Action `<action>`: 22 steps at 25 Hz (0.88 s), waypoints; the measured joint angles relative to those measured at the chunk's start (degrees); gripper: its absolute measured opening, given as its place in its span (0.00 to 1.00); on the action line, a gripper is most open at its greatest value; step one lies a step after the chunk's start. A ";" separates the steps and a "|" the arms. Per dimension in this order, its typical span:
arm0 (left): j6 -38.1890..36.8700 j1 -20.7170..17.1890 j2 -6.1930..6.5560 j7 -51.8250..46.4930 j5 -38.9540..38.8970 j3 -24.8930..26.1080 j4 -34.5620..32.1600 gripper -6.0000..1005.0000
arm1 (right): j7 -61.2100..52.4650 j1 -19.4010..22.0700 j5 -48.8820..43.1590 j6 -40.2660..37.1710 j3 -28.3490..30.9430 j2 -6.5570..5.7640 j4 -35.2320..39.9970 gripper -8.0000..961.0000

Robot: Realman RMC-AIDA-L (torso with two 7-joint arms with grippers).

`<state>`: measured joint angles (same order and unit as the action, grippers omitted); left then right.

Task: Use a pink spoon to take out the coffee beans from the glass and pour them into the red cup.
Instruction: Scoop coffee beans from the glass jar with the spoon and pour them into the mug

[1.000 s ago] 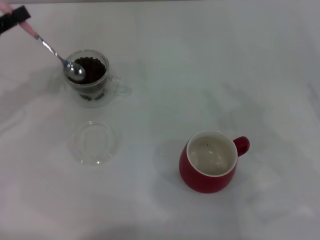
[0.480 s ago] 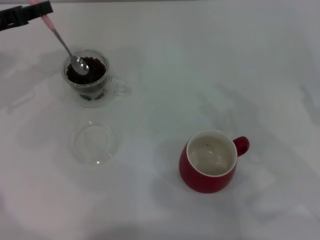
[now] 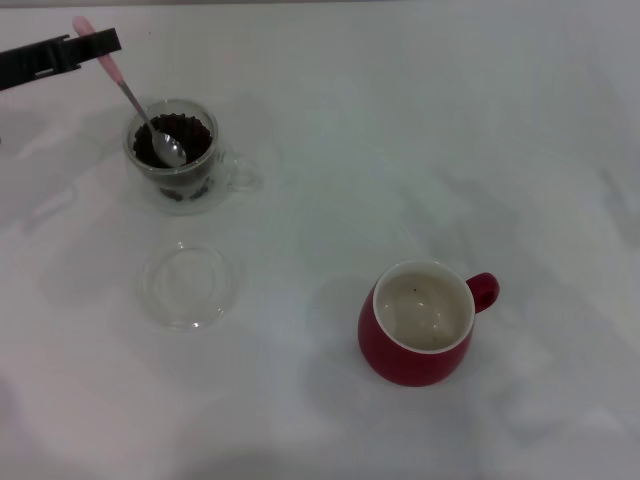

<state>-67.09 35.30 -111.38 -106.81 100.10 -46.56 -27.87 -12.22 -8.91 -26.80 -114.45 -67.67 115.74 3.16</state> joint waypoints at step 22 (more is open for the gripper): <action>2.19 -3.32 -3.22 -6.65 -3.09 1.28 2.92 0.13 | -0.88 -1.58 0.15 1.92 0.01 -0.27 0.16 0.60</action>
<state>-64.89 31.98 -114.59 -113.46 97.00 -45.28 -24.95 -13.10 -10.49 -26.65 -112.53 -67.67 115.47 3.32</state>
